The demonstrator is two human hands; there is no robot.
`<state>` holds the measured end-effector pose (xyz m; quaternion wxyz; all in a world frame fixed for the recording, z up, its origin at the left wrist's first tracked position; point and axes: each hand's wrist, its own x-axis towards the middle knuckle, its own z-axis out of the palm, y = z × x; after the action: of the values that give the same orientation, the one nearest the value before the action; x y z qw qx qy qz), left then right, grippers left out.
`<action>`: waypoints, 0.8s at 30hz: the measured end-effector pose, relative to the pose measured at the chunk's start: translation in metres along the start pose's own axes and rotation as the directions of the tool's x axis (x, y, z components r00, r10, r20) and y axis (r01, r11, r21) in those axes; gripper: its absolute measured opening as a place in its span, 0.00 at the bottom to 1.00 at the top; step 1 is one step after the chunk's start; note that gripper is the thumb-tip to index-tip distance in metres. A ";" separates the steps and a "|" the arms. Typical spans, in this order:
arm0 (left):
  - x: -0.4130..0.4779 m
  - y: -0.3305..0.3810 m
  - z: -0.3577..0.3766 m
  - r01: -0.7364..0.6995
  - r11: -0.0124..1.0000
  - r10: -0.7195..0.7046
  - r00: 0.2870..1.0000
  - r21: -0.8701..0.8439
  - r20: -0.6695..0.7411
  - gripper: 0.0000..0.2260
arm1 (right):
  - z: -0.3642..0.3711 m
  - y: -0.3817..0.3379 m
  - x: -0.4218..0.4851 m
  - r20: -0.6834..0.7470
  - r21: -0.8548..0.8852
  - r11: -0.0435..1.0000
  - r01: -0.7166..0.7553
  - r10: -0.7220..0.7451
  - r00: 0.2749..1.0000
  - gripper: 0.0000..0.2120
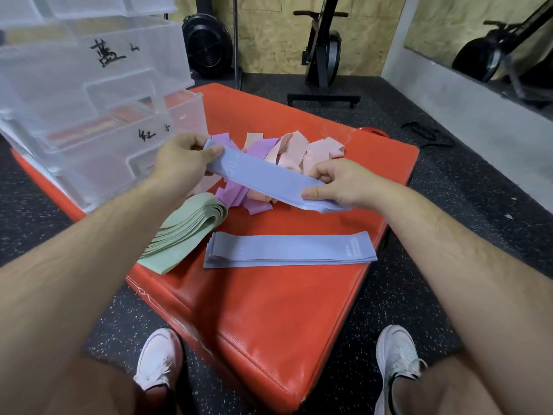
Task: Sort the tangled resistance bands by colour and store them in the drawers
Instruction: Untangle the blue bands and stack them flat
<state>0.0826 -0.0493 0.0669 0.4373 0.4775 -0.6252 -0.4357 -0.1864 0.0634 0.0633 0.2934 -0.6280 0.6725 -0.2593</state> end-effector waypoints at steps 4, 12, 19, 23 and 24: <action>0.002 -0.011 -0.007 0.007 1.000 -0.007 1.000 0.011 0.009 0.07 | -0.010 0.009 -0.008 0.022 -0.001 1.000 -0.025 0.025 0.999 0.10; 0.006 -0.025 -0.022 0.126 0.988 -0.130 0.991 -0.087 -0.035 0.05 | -0.023 0.020 -0.029 -0.033 0.128 0.990 -0.057 0.062 0.998 0.12; 0.001 -0.025 -0.024 0.151 0.984 -0.153 0.988 -0.099 -0.011 0.06 | -0.032 0.018 -0.047 0.004 0.106 0.990 -0.095 0.095 0.996 0.16; -0.001 -0.027 -0.026 0.161 0.981 -0.160 0.987 -0.104 0.014 0.04 | -0.026 0.024 -0.050 -0.147 0.076 0.996 -0.052 0.063 0.987 0.14; -0.002 -0.026 -0.025 0.160 0.982 -0.160 0.987 -0.104 0.014 0.04 | -0.024 0.026 -0.051 -0.176 0.063 0.998 -0.031 0.042 0.983 0.13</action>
<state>0.1130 -0.0548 0.0472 0.4237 0.5012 -0.5623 -0.5032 -0.2200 0.1155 0.0652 0.2556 -0.5809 0.6994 -0.3288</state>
